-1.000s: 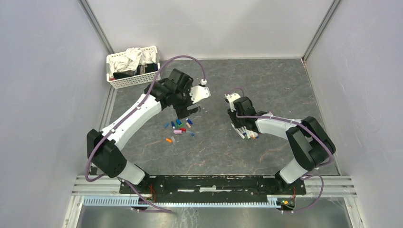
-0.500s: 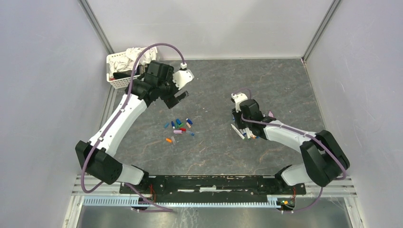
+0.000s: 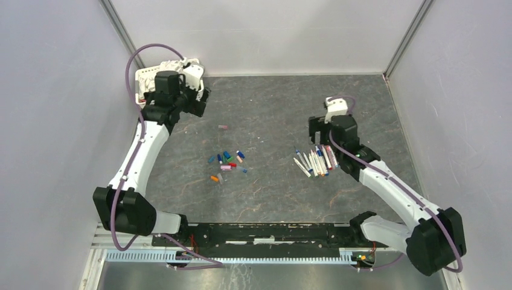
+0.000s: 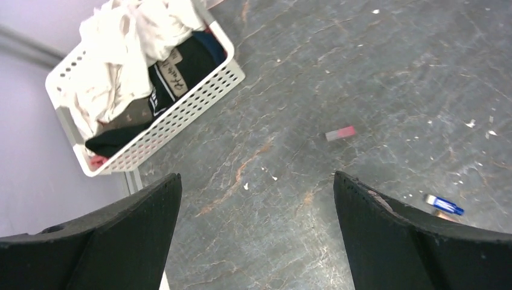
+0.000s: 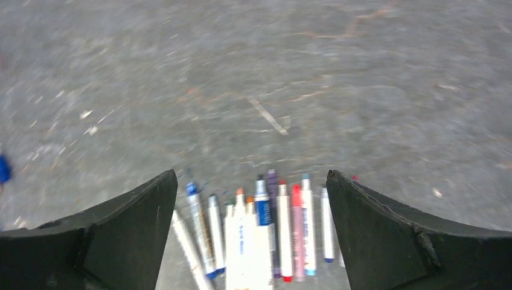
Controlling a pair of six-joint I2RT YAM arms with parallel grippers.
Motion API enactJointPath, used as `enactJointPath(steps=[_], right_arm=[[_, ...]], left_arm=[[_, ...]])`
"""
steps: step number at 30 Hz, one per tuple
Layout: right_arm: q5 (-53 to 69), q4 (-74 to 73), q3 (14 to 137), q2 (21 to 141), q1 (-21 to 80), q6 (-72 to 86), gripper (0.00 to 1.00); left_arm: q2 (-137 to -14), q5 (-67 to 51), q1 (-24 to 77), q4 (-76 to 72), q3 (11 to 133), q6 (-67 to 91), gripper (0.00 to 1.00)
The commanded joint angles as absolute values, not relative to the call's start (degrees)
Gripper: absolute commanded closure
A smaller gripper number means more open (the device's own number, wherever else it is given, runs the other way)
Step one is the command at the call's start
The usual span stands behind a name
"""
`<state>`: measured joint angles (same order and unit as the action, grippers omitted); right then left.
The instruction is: Open the pen caps
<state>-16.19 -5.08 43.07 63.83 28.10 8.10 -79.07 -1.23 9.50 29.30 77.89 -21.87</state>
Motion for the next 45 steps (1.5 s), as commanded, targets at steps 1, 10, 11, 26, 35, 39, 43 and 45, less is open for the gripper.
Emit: enactJointPath(steps=[1,10,11,26,35,39,43,45], right_arm=[[-20.74,-7.38,45.56,63.34,20.49,11.31,0.02],[-26.23,2.52,32.39,62.16,0.50,13.20,0.02],[-26.87,4.54,30.35,61.83,-1.28,12.38,0.02],[-27.12,46.20,5.73,65.84,-1.46,1.87,0.02],[-33.88,61.86,4.49,76.36,6.84,-4.51,0.02],[-36.77,69.67,1.26,76.65,10.85,-8.77,0.02],[-31.80,81.37,-6.90,74.46,11.25,-10.86,0.02],[-26.69,89.88,-11.91,75.62,11.24,-12.40,0.02]], left_arm=[[-77.34,-4.04,6.78,17.83,70.72,-16.30,0.00],[-79.90,-7.05,5.12,-1.12,48.79,-12.78,0.00],[-80.04,-7.97,4.96,-3.63,46.66,-11.92,0.00],[-83.94,-8.67,4.31,-40.20,25.35,-6.11,0.00],[-83.42,-6.20,3.03,-57.61,16.74,-4.78,0.00],[-89.68,-6.56,2.79,-87.93,4.39,-4.08,0.00],[-86.79,-6.16,2.89,-81.59,5.29,-4.55,0.00],[-88.02,-4.93,2.89,-81.64,6.50,-3.78,0.00]])
